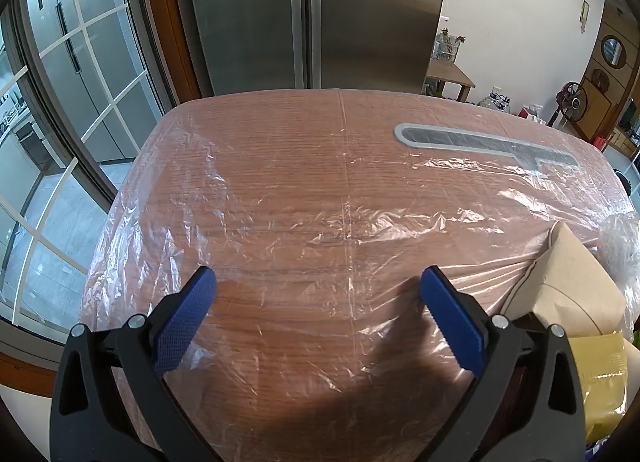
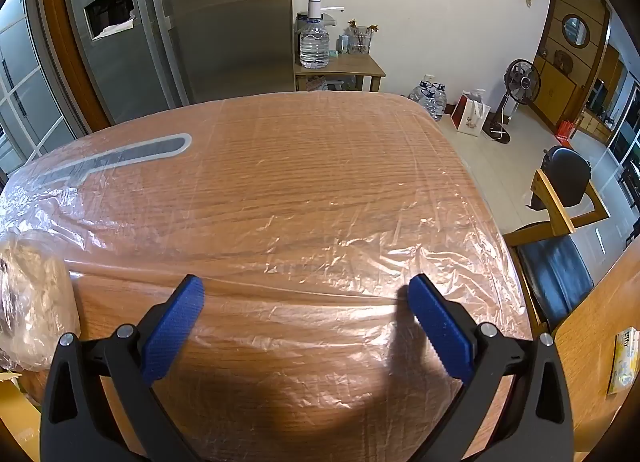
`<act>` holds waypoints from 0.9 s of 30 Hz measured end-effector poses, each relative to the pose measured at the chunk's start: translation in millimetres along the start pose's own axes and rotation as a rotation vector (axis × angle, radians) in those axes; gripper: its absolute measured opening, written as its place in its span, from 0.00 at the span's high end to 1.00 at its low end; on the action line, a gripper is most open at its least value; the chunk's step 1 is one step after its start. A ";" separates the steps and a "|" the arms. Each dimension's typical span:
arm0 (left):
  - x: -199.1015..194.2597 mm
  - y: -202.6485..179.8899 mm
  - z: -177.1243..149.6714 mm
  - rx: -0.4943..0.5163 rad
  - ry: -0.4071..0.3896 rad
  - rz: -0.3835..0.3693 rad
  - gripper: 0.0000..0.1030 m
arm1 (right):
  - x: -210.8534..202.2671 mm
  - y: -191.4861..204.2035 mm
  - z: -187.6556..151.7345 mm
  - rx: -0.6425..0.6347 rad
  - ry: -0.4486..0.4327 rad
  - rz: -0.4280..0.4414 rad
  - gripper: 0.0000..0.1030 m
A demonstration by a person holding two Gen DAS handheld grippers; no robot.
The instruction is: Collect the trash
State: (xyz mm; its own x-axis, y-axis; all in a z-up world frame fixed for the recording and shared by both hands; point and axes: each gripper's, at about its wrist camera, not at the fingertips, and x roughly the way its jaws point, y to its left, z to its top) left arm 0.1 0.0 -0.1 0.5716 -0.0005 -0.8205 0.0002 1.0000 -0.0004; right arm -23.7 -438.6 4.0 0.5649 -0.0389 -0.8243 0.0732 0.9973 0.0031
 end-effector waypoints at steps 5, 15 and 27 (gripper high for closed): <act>-0.2 -0.4 0.0 0.004 -0.002 0.002 0.01 | 0.2 -0.2 -0.1 -0.003 0.000 -0.005 0.03; -1.0 -1.6 0.4 0.006 -0.002 -0.003 0.01 | 0.4 -0.7 -0.8 -0.003 0.000 -0.004 0.03; -0.1 -0.1 0.0 0.001 -0.002 0.001 0.01 | 0.8 -1.2 -0.7 -0.003 0.001 -0.004 0.03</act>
